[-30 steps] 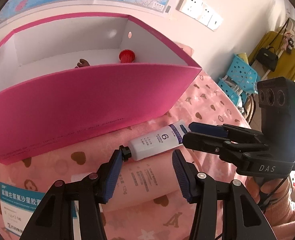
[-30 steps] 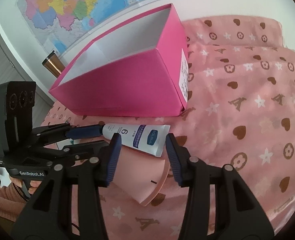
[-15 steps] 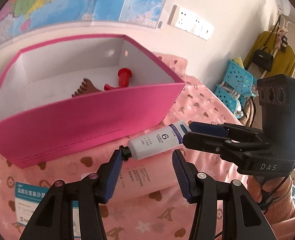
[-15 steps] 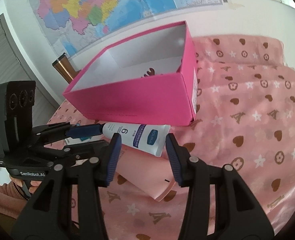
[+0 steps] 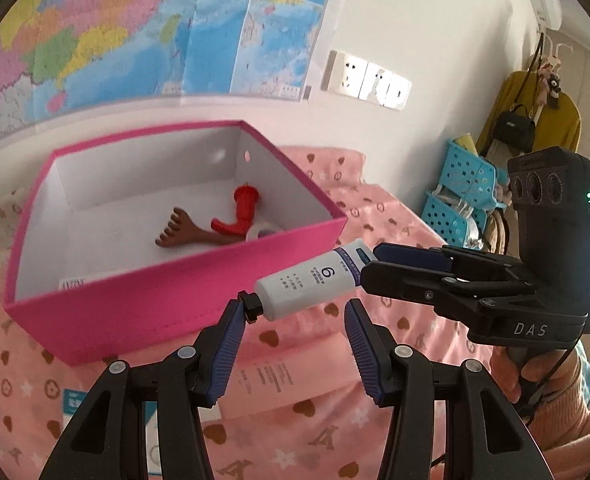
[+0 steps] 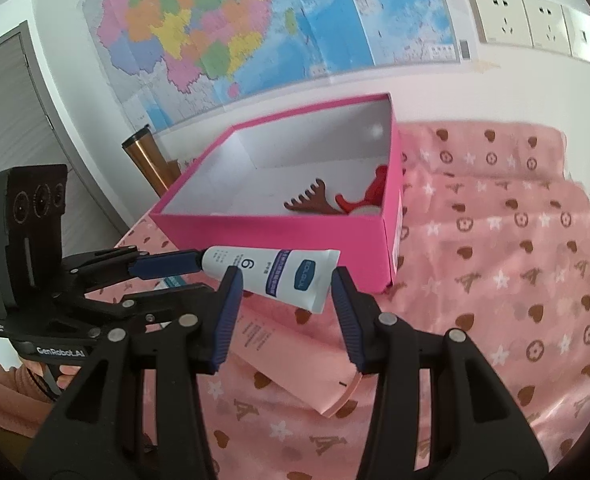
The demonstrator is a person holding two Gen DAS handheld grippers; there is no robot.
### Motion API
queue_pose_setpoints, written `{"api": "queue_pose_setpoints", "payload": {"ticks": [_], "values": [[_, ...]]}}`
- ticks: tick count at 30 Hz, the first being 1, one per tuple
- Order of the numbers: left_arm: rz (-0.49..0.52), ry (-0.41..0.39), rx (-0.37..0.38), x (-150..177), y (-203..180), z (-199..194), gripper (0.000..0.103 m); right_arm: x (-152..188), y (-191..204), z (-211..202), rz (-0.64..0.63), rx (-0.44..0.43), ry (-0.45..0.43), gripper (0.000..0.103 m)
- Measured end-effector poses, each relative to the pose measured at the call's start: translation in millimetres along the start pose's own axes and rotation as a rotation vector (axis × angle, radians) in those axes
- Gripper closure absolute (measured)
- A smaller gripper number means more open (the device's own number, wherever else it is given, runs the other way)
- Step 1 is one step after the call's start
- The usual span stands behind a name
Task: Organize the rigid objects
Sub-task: 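Carry the white tube into the magenta box and release it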
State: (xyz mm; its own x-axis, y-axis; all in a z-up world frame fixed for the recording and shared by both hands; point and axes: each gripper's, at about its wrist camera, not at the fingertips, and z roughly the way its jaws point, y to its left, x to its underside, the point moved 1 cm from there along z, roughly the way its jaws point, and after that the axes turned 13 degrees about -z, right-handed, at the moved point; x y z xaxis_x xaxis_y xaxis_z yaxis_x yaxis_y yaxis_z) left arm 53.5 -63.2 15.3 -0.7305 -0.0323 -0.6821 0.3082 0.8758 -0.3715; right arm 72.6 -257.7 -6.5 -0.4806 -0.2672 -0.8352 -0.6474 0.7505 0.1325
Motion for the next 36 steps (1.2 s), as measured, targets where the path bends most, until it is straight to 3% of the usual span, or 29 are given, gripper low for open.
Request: {"api": "queue_pose_setpoints", "payload": {"ticks": [18, 36], "values": [[0.022, -0.072, -0.027, -31.8, 2.4, -6.4, 0.051, -40.8, -3.0, 4.0, -0.051, 0.010, -0.065, 0.054], [0.017, -0.033, -0.085, -48.6, 18.3, 24.3, 0.051, -56.6, -23.5, 39.7, -0.027, 0.013, -0.020, 0.054]]}}
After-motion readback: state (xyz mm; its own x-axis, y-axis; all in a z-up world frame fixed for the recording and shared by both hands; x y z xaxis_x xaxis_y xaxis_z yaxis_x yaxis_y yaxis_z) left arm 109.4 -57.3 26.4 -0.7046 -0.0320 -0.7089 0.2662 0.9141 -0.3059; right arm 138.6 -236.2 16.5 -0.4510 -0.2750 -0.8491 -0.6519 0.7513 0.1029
